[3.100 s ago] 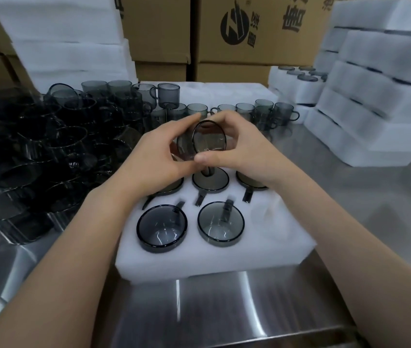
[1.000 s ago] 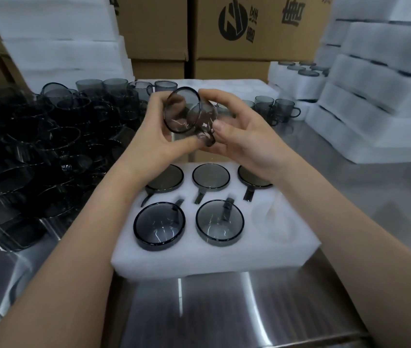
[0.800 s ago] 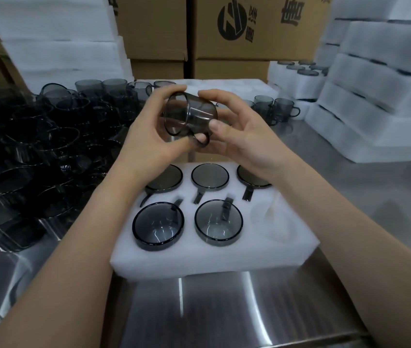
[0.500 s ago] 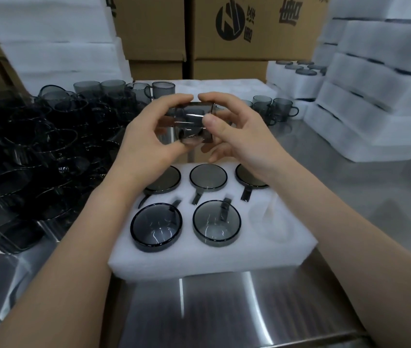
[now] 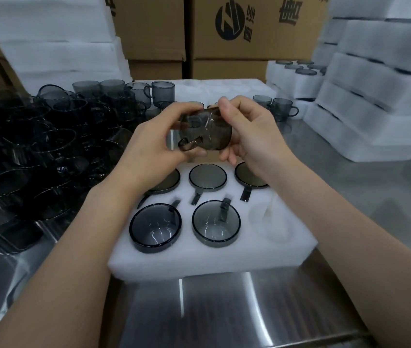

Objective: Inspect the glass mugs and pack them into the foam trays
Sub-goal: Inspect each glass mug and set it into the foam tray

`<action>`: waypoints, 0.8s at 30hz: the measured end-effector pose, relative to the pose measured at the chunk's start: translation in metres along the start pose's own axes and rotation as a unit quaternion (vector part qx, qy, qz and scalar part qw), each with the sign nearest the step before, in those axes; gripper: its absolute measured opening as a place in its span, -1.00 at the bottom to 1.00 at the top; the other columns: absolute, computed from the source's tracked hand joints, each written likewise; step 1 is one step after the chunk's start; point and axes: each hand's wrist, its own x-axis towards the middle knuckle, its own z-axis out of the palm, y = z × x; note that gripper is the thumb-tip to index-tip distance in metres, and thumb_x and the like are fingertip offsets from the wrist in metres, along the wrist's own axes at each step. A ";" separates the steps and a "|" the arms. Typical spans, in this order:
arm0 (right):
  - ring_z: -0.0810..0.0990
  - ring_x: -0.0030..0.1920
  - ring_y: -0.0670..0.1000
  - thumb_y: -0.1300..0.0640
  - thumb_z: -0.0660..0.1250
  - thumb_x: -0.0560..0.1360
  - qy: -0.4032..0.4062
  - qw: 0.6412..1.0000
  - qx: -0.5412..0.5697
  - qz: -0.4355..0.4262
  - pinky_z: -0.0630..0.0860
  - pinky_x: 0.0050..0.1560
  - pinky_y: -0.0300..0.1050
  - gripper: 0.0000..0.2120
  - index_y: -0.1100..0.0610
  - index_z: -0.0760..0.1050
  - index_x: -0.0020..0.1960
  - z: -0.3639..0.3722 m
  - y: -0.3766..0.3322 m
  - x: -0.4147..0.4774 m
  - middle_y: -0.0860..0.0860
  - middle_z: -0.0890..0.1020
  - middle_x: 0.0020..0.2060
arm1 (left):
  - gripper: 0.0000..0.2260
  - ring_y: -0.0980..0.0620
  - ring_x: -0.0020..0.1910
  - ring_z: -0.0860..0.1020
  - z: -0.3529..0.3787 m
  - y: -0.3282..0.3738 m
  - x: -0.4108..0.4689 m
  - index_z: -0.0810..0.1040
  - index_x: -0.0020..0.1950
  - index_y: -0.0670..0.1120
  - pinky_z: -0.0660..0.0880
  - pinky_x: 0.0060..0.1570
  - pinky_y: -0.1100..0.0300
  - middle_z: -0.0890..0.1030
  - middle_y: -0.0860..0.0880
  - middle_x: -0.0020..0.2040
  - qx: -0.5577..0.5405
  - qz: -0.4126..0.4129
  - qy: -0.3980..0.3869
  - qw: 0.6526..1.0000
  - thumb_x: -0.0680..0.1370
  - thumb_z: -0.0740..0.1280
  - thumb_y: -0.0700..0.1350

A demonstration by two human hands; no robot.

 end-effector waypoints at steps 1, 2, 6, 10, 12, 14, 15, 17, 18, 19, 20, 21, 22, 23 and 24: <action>0.50 -0.61 0.01 0.13 0.23 0.64 -0.009 0.999 0.034 0.014 0.33 -0.67 -0.28 -0.81 0.15 0.47 -0.13 -0.001 -0.001 0.000 0.16 0.57 -0.32 | -0.46 0.22 0.17 0.53 0.000 -0.001 0.000 0.46 0.33 0.08 0.41 0.21 0.34 0.54 0.26 0.15 -0.012 -0.007 0.001 1.000 0.40 0.54 -0.09; 0.50 -0.60 -0.01 0.16 0.20 0.65 -0.023 0.997 0.070 0.028 0.36 -0.66 -0.27 -0.83 0.16 0.50 -0.06 -0.002 -0.001 0.001 0.13 0.58 -0.34 | -0.49 0.20 0.17 0.54 0.000 -0.001 0.000 0.46 0.31 0.08 0.42 0.24 0.27 0.55 0.23 0.15 -0.025 -0.013 0.005 1.000 0.42 0.53 -0.10; 0.59 -0.46 -0.06 0.32 0.14 0.62 -0.099 0.976 0.180 0.077 0.56 -0.44 -0.27 -0.72 0.24 0.45 0.31 -0.007 -0.004 0.001 0.11 0.61 -0.26 | -0.59 0.10 0.18 0.55 0.000 -0.001 0.000 0.45 0.24 0.08 0.44 0.29 0.06 0.58 0.10 0.15 -0.064 -0.024 0.029 0.997 0.42 0.44 -0.04; 0.61 -0.38 -0.06 0.36 0.28 0.47 -0.141 0.969 0.185 0.078 0.60 -0.34 -0.26 -0.59 0.23 0.40 0.31 -0.007 -0.004 0.000 0.08 0.61 -0.11 | -0.61 0.17 0.16 0.55 0.000 -0.003 0.000 0.45 0.22 0.07 0.46 0.24 0.09 0.59 0.11 0.13 -0.082 -0.033 0.034 0.996 0.42 0.42 -0.04; 0.58 -0.43 -0.05 0.31 0.38 0.37 -0.126 0.980 0.141 0.063 0.56 -0.42 -0.25 -0.60 0.21 0.42 0.20 -0.006 -0.003 -0.001 0.06 0.60 -0.13 | -0.62 0.14 0.15 0.57 0.000 -0.003 0.000 0.46 0.19 0.14 0.48 0.23 0.08 0.60 0.12 0.11 -0.074 -0.031 0.029 0.996 0.41 0.44 -0.03; 0.54 -0.49 -0.03 0.28 0.47 0.37 -0.100 0.991 0.084 0.042 0.50 -0.52 -0.22 -0.64 0.19 0.42 0.09 -0.004 -0.001 -0.001 0.08 0.60 -0.16 | -0.61 0.12 0.13 0.57 0.000 -0.002 0.000 0.47 0.17 0.17 0.48 0.23 0.11 0.60 0.12 0.09 -0.060 -0.027 0.021 0.998 0.39 0.47 -0.04; 0.52 -0.52 -0.02 0.26 0.49 0.39 -0.083 0.995 0.053 0.030 0.47 -0.56 -0.22 -0.68 0.17 0.42 0.04 -0.003 0.000 -0.001 0.10 0.60 -0.16 | -0.60 0.16 0.12 0.57 0.000 -0.002 -0.001 0.48 0.17 0.16 0.48 0.22 0.16 0.60 0.14 0.09 -0.053 -0.025 0.015 0.998 0.40 0.49 -0.07; 0.50 -0.57 0.01 0.20 0.47 0.45 -0.041 0.999 -0.003 -0.001 0.40 -0.63 -0.23 -0.76 0.16 0.40 -0.05 -0.002 0.001 -0.001 0.11 0.62 -0.20 | -0.57 0.27 0.07 0.55 0.001 -0.001 -0.001 0.48 0.20 0.13 0.46 0.18 0.29 0.59 0.20 0.07 -0.037 -0.019 0.006 0.999 0.41 0.52 -0.13; 0.49 -0.59 0.02 0.18 0.44 0.50 -0.021 0.999 -0.023 -0.016 0.38 -0.65 -0.24 -0.79 0.16 0.39 -0.08 -0.001 0.001 -0.001 0.10 0.62 -0.25 | -0.56 0.30 0.05 0.55 0.001 -0.001 0.000 0.48 0.21 0.13 0.45 0.17 0.33 0.58 0.21 0.07 -0.031 -0.018 0.005 0.999 0.41 0.52 -0.15; 0.49 -0.61 0.03 0.16 0.39 0.55 -0.004 0.999 -0.035 -0.026 0.36 -0.66 -0.25 -0.81 0.17 0.39 -0.12 0.000 0.002 0.000 0.10 0.61 -0.32 | -0.55 0.30 0.05 0.55 0.001 -0.001 0.000 0.48 0.22 0.12 0.44 0.17 0.34 0.58 0.20 0.08 -0.029 -0.019 0.004 0.999 0.42 0.52 -0.16; 0.50 -0.62 0.03 0.15 0.35 0.58 0.010 0.999 -0.037 -0.029 0.35 -0.67 -0.26 -0.80 0.17 0.38 -0.15 0.001 0.002 0.000 0.11 0.60 -0.38 | -0.54 0.28 0.07 0.55 0.001 0.000 0.000 0.48 0.24 0.11 0.44 0.19 0.33 0.59 0.18 0.09 -0.030 -0.020 0.002 0.999 0.42 0.52 -0.17; 0.50 -0.63 0.04 0.13 0.30 0.61 0.021 0.999 -0.032 -0.027 0.34 -0.67 -0.26 -0.77 0.18 0.38 -0.18 0.001 0.002 0.000 0.13 0.58 -0.43 | -0.53 0.25 0.11 0.55 0.001 0.000 0.000 0.48 0.27 0.08 0.44 0.22 0.29 0.59 0.14 0.12 -0.032 -0.019 0.000 0.999 0.43 0.52 -0.17; 0.51 -0.63 0.05 0.12 0.27 0.63 0.029 0.999 -0.022 -0.021 0.35 -0.67 -0.26 -0.76 0.18 0.38 -0.19 0.001 0.001 0.001 0.14 0.56 -0.45 | -0.52 0.19 0.15 0.55 0.001 0.000 0.000 0.48 0.31 0.04 0.44 0.26 0.22 0.59 0.10 0.16 -0.032 -0.015 -0.002 0.999 0.44 0.51 -0.17; 0.52 -0.62 0.06 0.11 0.24 0.65 0.031 0.999 -0.012 -0.011 0.37 -0.66 -0.25 -0.75 0.19 0.38 -0.18 0.001 0.000 0.001 0.15 0.56 -0.44 | -0.50 0.14 0.19 0.55 0.001 0.000 0.000 0.47 0.35 0.01 0.44 0.29 0.16 0.58 0.08 0.19 -0.030 -0.009 -0.002 1.000 0.44 0.51 -0.18; 0.53 -0.59 0.08 0.09 0.21 0.66 0.028 1.000 -0.002 0.003 0.41 -0.64 -0.23 -0.76 0.18 0.39 -0.15 0.001 -0.001 0.000 0.14 0.57 -0.40 | -0.47 0.12 0.21 0.54 0.001 -0.001 0.000 0.46 0.38 0.01 0.44 0.30 0.12 0.57 0.08 0.22 -0.027 -0.003 0.000 1.000 0.45 0.50 -0.19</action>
